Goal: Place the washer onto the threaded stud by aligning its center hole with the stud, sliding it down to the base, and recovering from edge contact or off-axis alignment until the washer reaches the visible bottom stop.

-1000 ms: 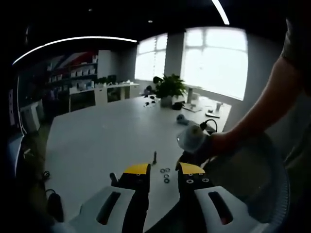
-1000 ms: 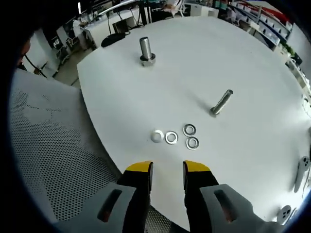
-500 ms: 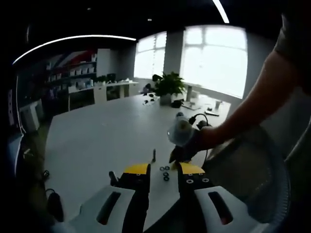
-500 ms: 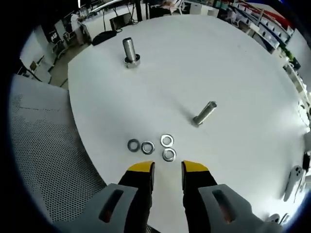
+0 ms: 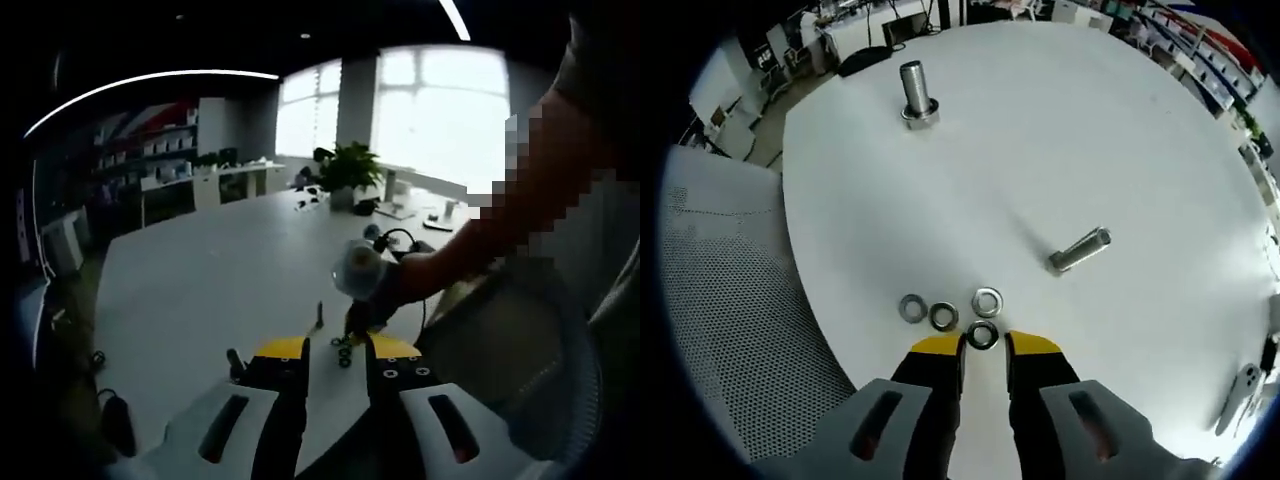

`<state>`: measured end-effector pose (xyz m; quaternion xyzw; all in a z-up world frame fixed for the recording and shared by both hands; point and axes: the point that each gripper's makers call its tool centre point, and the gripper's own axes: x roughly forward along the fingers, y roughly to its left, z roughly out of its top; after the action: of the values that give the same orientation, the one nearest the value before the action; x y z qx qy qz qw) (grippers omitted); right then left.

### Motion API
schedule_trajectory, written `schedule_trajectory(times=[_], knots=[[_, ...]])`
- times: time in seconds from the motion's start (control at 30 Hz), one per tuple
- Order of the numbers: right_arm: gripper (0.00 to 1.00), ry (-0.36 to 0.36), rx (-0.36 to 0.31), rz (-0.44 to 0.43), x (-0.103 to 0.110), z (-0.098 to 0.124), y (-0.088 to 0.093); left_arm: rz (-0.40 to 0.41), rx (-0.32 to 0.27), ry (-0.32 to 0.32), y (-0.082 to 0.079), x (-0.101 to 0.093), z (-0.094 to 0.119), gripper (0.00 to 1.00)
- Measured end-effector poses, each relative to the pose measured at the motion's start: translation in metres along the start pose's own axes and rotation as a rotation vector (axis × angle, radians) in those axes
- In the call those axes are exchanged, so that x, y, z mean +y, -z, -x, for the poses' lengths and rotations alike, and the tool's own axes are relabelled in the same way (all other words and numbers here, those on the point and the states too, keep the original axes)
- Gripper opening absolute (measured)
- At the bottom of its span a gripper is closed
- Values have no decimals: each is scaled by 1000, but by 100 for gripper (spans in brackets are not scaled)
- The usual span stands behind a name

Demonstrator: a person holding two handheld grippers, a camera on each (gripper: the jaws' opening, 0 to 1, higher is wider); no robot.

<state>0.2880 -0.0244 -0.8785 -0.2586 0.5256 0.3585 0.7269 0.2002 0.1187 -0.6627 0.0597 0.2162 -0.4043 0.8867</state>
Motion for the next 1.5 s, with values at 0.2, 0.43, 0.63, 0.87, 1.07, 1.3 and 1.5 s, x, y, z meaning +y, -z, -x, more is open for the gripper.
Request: schedule_trajectory(times=[0.2, 0.43, 0.63, 0.87, 1.07, 1.3, 1.5], knots=[[17, -12, 133, 139, 4, -1, 2, 5, 4, 0, 1, 1, 0, 20], [16, -20, 215, 200, 4, -2, 2, 1, 14, -11, 3, 2, -1, 20], [16, -24, 213, 248, 5, -1, 2, -5, 25, -17, 5, 3, -1, 20], [15, 37, 316, 272, 10, -4, 0, -11, 36, -17, 7, 2, -2, 20], [15, 85, 383, 317, 6, -4, 0, -17, 37, -20, 7, 3, -2, 20], [15, 92, 265, 256, 7, -2, 2, -21, 25, -30, 4, 4, 0, 20], [14, 94, 116, 174, 6, 1, 3, -12, 12, -29, 2, 5, 1, 20]])
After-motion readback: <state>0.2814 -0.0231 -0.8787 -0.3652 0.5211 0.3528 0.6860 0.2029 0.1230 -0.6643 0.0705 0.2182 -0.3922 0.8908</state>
